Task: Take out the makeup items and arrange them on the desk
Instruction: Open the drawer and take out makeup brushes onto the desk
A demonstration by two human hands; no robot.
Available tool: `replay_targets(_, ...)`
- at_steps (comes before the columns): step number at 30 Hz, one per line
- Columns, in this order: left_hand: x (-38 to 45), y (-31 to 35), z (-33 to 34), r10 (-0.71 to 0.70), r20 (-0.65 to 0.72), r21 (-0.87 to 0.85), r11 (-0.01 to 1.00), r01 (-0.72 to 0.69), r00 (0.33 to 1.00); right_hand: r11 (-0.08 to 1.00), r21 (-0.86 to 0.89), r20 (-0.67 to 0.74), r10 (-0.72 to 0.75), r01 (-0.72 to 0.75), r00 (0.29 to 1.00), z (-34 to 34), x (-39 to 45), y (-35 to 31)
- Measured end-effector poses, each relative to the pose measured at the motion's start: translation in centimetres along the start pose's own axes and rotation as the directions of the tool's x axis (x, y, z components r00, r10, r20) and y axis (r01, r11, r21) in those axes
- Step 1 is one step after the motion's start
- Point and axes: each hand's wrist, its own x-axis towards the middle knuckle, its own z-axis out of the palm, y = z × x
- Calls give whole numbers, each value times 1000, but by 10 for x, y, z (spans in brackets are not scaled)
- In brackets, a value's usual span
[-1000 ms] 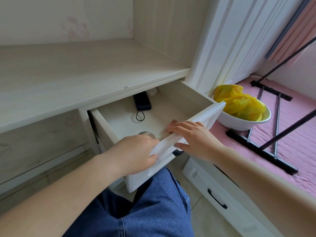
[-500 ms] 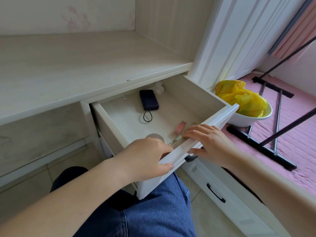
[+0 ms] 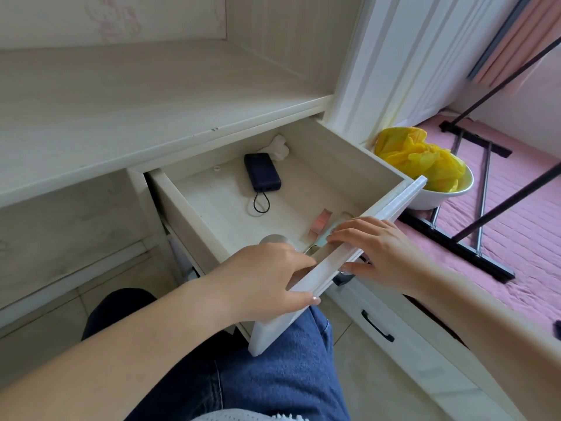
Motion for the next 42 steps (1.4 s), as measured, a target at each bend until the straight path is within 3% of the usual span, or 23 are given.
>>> replay_targets(3,4,-6,-14,-34,35,-216,975,41,999,997,81,93,6,-14,996,-13,2,-1)
replay_targets(5,13,-19,-24,-75,33,-246,966,81,997,992,120,126,23,-39,992,-24,9,1)
replay_targets(10,53,-59,-35,-159,91,-59,985,165,983,987,117,116,99,-112,988,-31,55,24)
replay_targets(13,78,-74,-29,-139,186,146,983,112,973,988,22,233,141,-151,962,-23,91,41)
replay_targets(17,99,-74,-11,-52,308,318,947,-51,950,980,-190,443,146,-67,884,1,125,58)
replay_targets(21,114,-67,2,-75,449,434,889,-144,891,954,-296,614,160,38,773,20,149,71)
replay_targets(25,123,-68,25,-83,463,532,823,-201,883,908,-371,712,144,195,687,31,158,74)
replay_targets(29,127,-77,43,-28,347,552,814,-180,937,903,-366,715,117,226,689,41,161,79)
replay_targets(35,132,-78,25,-32,407,500,845,-192,913,922,-317,691,64,221,720,54,164,83)
replay_targets(38,130,-83,9,-1,350,446,879,-166,937,952,-276,650,81,134,756,48,160,88)
replay_targets(42,114,-95,-28,6,190,313,947,-67,982,982,-114,559,191,-153,807,24,156,87)
